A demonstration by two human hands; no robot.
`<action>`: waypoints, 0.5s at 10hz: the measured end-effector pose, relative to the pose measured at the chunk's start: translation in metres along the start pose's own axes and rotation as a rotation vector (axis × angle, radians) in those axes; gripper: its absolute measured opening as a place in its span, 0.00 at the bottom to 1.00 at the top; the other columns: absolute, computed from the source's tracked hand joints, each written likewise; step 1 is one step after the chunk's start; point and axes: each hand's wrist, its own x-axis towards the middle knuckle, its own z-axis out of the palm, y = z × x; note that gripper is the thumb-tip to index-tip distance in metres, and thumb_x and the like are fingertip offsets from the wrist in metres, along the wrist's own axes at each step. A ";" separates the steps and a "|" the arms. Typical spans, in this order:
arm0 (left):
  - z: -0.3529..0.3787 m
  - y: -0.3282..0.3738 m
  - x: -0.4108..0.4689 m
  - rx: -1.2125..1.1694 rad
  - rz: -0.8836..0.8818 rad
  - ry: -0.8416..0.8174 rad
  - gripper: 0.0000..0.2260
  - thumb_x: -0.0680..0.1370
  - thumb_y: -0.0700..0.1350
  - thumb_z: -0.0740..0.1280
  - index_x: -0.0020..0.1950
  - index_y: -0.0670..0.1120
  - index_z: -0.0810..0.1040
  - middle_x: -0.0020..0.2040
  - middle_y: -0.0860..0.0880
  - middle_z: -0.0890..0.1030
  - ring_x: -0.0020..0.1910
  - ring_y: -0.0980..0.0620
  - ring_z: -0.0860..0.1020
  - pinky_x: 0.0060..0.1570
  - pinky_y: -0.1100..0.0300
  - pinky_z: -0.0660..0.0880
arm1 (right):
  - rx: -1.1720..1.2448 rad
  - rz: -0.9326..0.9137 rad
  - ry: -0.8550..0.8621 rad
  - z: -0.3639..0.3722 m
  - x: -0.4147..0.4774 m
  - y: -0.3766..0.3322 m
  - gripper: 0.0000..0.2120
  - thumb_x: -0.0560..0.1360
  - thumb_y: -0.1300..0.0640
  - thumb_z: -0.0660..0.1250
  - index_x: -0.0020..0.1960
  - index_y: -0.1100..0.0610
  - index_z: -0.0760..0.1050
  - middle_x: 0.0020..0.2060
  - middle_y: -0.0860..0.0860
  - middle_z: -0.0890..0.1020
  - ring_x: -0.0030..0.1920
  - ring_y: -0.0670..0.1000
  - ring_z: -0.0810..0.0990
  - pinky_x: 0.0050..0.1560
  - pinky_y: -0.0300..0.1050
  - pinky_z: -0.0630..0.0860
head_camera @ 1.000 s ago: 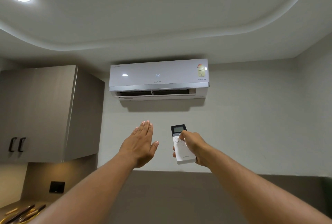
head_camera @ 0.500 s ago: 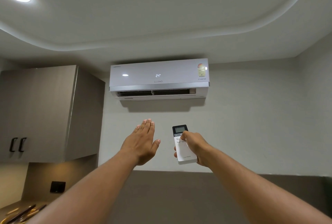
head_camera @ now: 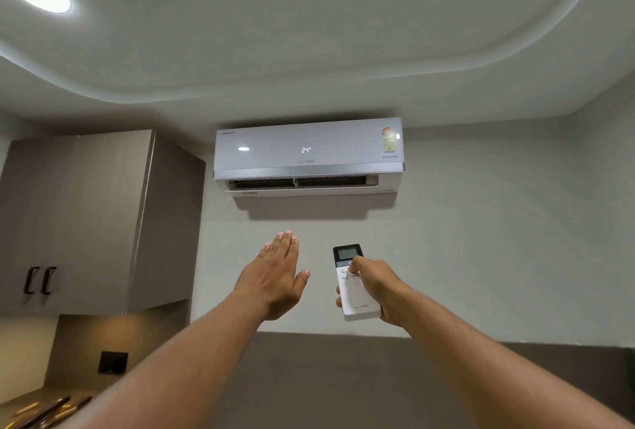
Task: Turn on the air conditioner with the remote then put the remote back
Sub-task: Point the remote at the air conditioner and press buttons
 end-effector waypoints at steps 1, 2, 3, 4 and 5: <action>0.000 -0.001 0.000 0.003 0.000 0.001 0.32 0.81 0.60 0.44 0.79 0.44 0.41 0.80 0.45 0.42 0.78 0.49 0.42 0.72 0.55 0.40 | -0.009 -0.004 0.004 0.001 -0.001 -0.001 0.11 0.75 0.60 0.57 0.53 0.63 0.74 0.37 0.62 0.84 0.32 0.62 0.85 0.42 0.52 0.80; 0.000 -0.002 -0.001 0.006 -0.001 0.005 0.32 0.81 0.60 0.44 0.79 0.44 0.41 0.80 0.45 0.42 0.78 0.49 0.42 0.72 0.55 0.40 | -0.007 -0.010 0.004 0.002 -0.003 -0.002 0.11 0.75 0.60 0.57 0.52 0.63 0.74 0.37 0.62 0.85 0.32 0.62 0.85 0.41 0.51 0.80; 0.000 -0.003 -0.002 0.010 0.000 0.004 0.32 0.81 0.60 0.44 0.79 0.44 0.41 0.80 0.45 0.42 0.78 0.49 0.42 0.71 0.56 0.40 | 0.003 -0.007 -0.002 0.003 -0.004 -0.003 0.12 0.75 0.60 0.57 0.54 0.63 0.74 0.39 0.62 0.85 0.33 0.62 0.85 0.41 0.51 0.81; 0.000 -0.004 -0.003 0.012 0.000 0.002 0.32 0.81 0.60 0.44 0.79 0.44 0.41 0.80 0.45 0.42 0.78 0.49 0.42 0.71 0.56 0.40 | -0.001 -0.004 -0.005 0.003 -0.004 -0.003 0.13 0.75 0.61 0.57 0.56 0.64 0.73 0.39 0.63 0.85 0.32 0.62 0.86 0.41 0.51 0.81; -0.001 -0.004 -0.004 0.009 0.000 0.002 0.32 0.81 0.60 0.44 0.79 0.44 0.41 0.80 0.45 0.42 0.78 0.49 0.42 0.71 0.56 0.40 | 0.000 -0.001 -0.008 0.003 -0.005 -0.003 0.15 0.75 0.62 0.57 0.59 0.65 0.72 0.40 0.63 0.84 0.32 0.62 0.86 0.39 0.50 0.82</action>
